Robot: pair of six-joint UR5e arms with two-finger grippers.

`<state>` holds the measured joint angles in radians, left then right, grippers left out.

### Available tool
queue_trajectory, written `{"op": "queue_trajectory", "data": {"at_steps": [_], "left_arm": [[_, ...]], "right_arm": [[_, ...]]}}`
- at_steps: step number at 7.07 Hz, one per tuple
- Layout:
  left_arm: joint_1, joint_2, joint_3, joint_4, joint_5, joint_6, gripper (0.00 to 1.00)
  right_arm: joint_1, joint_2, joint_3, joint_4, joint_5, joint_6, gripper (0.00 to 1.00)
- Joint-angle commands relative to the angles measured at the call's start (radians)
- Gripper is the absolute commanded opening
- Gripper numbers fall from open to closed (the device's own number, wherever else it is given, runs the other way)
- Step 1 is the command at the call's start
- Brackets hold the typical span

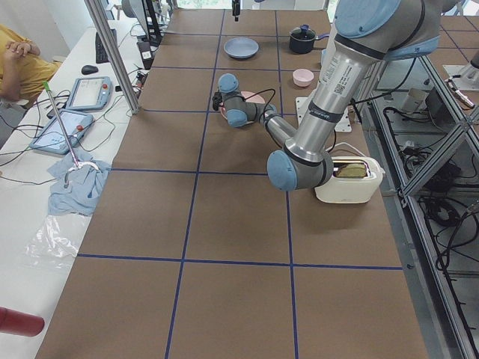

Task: Stack three plates with pink and blue
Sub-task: 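Raise the left gripper off the stack while the right gripper grasps the blue plate rim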

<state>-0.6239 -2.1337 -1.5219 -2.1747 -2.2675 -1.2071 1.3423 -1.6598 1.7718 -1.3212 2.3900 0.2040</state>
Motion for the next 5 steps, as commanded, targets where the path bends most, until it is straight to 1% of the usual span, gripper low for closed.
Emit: {"op": "queue_trajectory", "data": {"at_steps": [1,3,4,5], "left_arm": [[0.001,-0.005,-0.003,0.003,0.000,-0.003,0.78],[-0.006,0.006,-0.052,0.004,-0.001,-0.006,0.77],[-0.031,0.009,-0.063,0.006,-0.001,-0.006,0.77],[-0.063,0.021,-0.072,0.006,-0.009,-0.006,0.77]], "right_arm": [[0.000,0.000,0.000,0.000,0.000,0.000,1.00],[-0.008,0.000,-0.005,-0.003,0.002,0.002,1.00],[-0.021,-0.003,-0.023,-0.003,0.000,0.005,1.00],[-0.035,-0.003,-0.034,-0.001,-0.002,0.071,1.00]]}}
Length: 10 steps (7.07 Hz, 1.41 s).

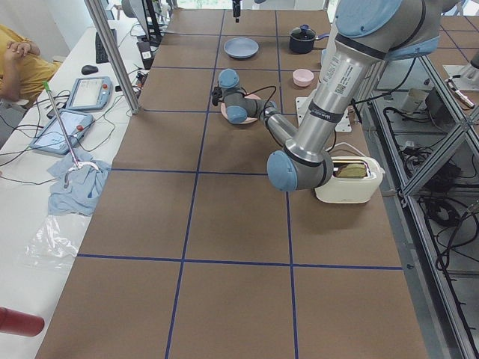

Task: Stack three plates with pink and blue
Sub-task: 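Raise the left gripper off the stack while the right gripper grasps the blue plate rim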

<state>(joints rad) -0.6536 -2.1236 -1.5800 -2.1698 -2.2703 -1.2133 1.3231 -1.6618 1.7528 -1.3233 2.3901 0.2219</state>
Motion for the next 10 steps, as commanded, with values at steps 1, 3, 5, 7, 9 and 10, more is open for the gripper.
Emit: {"op": "queue_trajectory", "data": {"at_steps": [1,3,5,7,9,10], "left_arm": [[-0.046,0.017,-0.026,0.001,-0.002,-0.002,0.77],[-0.051,0.017,-0.025,0.001,0.003,-0.002,0.77],[-0.055,0.017,-0.026,0.001,0.002,-0.002,0.77],[-0.055,0.017,-0.026,0.001,0.003,-0.002,0.77],[-0.055,0.019,-0.026,0.001,0.003,-0.002,0.77],[-0.055,0.019,-0.026,0.001,0.003,-0.002,0.77]], "right_arm": [[-0.030,0.001,-0.032,0.003,-0.003,0.074,0.99],[-0.066,0.016,-0.036,0.003,0.024,0.088,0.93],[-0.068,0.004,-0.187,0.228,0.026,0.089,0.99],[-0.070,0.008,-0.271,0.390,0.027,0.221,0.99],[-0.085,0.008,-0.285,0.392,0.027,0.223,0.99],[-0.120,0.010,-0.285,0.392,0.024,0.221,0.99]]}}
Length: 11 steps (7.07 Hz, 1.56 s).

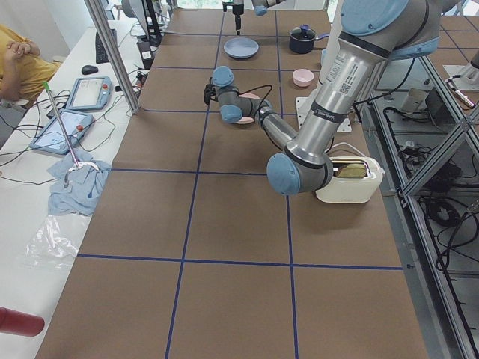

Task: Stack three plates with pink and blue
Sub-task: 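Raise the left gripper off the stack while the right gripper grasps the blue plate rim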

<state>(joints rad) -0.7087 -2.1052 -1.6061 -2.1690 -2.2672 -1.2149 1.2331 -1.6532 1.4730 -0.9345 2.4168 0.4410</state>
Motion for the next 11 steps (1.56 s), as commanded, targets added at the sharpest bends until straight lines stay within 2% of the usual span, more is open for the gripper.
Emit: {"op": "queue_trajectory", "data": {"at_steps": [1,4,6,7,8,9,11], "left_arm": [[0.000,0.001,0.000,0.000,0.000,0.000,0.77],[0.000,0.001,0.000,0.000,0.002,-0.002,0.77],[0.000,0.001,-0.008,0.000,0.000,-0.026,0.77],[0.000,0.001,-0.008,0.000,0.000,-0.028,0.77],[0.000,0.001,-0.009,-0.002,0.000,-0.028,0.77],[0.000,0.002,-0.017,0.000,0.000,-0.028,0.77],[0.000,0.002,-0.018,0.000,0.000,-0.029,0.77]], "right_arm": [[-0.058,0.001,-0.011,0.002,-0.005,0.002,0.99],[-0.058,0.001,-0.045,0.005,-0.007,0.001,0.98],[-0.058,0.004,-0.066,0.005,-0.007,0.001,0.93],[-0.058,0.006,-0.069,0.005,-0.008,0.002,0.71],[-0.058,0.006,-0.071,0.003,-0.007,0.004,0.21],[-0.057,0.004,-0.079,0.003,-0.005,0.004,0.00],[-0.057,0.009,-0.070,0.003,-0.002,0.007,0.00]]}}
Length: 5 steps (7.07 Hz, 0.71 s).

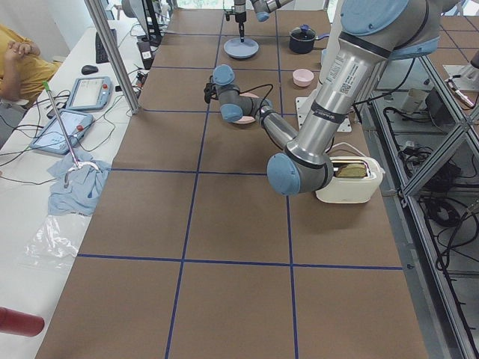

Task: Stack three plates with pink and blue
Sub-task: 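Lift the light blue plate with the right gripper and carry it over the stack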

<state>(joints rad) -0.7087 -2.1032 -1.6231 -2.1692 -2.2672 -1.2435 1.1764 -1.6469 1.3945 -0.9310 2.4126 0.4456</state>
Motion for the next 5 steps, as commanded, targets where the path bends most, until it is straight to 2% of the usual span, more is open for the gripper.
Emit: {"op": "queue_trajectory", "data": {"at_steps": [1,2,4,5], "left_arm": [[0.000,0.002,-0.001,0.000,0.000,0.001,0.77],[0.000,0.002,0.000,0.000,0.000,0.001,0.77],[0.000,0.014,-0.003,-0.001,0.000,0.003,0.77],[-0.003,0.014,-0.003,-0.001,0.000,0.004,0.77]], "right_arm": [[0.002,0.010,0.026,0.000,0.005,0.011,0.00],[0.005,0.015,0.081,0.000,0.020,0.078,0.00],[0.043,0.021,0.153,0.000,0.155,0.183,0.00],[0.043,0.063,0.200,0.001,0.158,0.344,0.00]]}}
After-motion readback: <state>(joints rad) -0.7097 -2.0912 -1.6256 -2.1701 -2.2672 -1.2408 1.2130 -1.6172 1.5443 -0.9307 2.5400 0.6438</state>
